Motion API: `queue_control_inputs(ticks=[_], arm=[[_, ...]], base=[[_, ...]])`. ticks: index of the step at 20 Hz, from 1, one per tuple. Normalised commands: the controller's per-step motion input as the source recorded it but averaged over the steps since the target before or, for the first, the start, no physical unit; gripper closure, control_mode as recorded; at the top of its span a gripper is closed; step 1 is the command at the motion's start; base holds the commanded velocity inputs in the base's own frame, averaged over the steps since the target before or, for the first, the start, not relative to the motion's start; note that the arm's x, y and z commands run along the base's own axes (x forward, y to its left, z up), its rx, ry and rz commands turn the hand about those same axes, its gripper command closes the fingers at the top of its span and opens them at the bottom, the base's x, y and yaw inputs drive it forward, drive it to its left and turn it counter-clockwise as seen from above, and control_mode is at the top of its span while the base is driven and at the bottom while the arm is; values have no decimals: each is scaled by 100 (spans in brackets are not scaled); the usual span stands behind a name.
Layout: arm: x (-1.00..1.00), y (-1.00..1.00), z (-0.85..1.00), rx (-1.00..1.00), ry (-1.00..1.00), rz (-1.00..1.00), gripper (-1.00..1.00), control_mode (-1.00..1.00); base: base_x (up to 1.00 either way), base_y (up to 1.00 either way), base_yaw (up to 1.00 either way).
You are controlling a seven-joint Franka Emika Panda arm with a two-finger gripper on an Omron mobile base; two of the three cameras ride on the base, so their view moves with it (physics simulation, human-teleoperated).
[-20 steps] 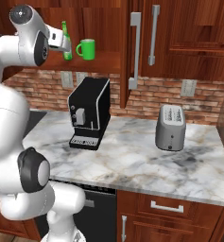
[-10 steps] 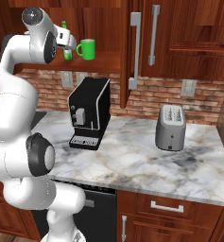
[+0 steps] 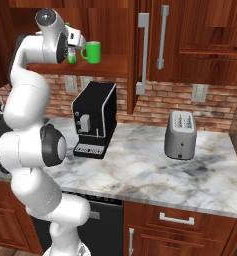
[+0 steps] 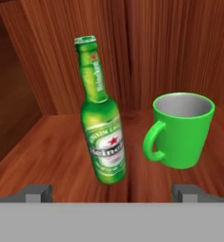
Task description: Open the cabinet directly in front. Then move the beer and the mug to the dining counter with the jar on it.
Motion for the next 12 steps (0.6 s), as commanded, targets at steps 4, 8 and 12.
queue_control_inputs(ticks=[4, 8, 12], arm=[[44, 26, 0, -3, 0, 0, -100, -100], [46, 28, 0, -5, 0, 0, -100, -100], [34, 5, 0, -1, 1, 0, -100, -100]], base=[[0, 0, 0], [0, 0, 0], [0, 0, 0]])
